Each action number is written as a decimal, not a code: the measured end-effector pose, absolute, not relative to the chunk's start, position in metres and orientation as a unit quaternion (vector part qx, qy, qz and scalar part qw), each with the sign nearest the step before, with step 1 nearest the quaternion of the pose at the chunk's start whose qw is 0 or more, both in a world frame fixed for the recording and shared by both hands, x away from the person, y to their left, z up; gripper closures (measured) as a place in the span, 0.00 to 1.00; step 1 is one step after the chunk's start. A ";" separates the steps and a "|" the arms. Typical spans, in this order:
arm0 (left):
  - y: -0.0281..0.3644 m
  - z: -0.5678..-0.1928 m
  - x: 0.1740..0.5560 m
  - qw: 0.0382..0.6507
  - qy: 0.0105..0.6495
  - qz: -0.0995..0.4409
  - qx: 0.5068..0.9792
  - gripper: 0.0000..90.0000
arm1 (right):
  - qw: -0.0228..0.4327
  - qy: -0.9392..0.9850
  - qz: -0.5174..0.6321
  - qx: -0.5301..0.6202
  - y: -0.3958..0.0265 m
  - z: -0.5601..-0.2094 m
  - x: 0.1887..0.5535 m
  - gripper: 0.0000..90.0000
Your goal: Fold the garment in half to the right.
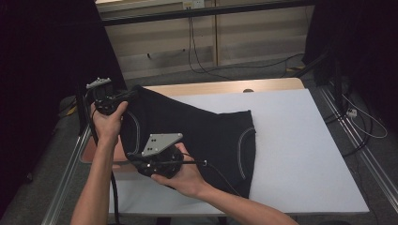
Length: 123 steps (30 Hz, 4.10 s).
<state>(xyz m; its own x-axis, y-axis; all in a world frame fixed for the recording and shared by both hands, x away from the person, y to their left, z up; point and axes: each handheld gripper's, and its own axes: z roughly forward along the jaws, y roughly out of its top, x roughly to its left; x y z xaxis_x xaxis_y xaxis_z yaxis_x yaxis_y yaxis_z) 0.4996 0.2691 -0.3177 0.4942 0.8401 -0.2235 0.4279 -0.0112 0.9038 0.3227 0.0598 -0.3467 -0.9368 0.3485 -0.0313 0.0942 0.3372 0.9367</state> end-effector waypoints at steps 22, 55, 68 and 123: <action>0.250 -0.330 0.500 0.521 0.457 0.186 0.696 0.87 | 0.106 0.810 0.557 0.150 0.046 -0.363 0.318 0.86; 0.182 -0.335 0.502 0.520 0.422 0.167 0.724 0.86 | 0.120 0.802 0.554 0.188 -0.025 -0.373 0.303 0.87; 0.151 -0.347 0.509 0.519 0.416 0.150 0.732 0.86 | 0.135 0.800 0.543 0.216 -0.058 -0.382 0.300 0.87; 0.030 -0.378 0.504 0.505 0.351 0.113 0.780 0.86 | 0.152 0.793 0.498 0.316 -0.157 -0.427 0.264 0.86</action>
<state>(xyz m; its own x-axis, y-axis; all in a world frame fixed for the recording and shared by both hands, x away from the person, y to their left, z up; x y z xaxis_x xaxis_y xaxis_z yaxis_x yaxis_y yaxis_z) 0.5040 0.0303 -0.3777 0.7285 0.6613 -0.1787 0.4334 -0.2429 0.8678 0.2642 -0.1569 -0.4268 -0.7541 0.6526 0.0740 0.3507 0.3047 0.8855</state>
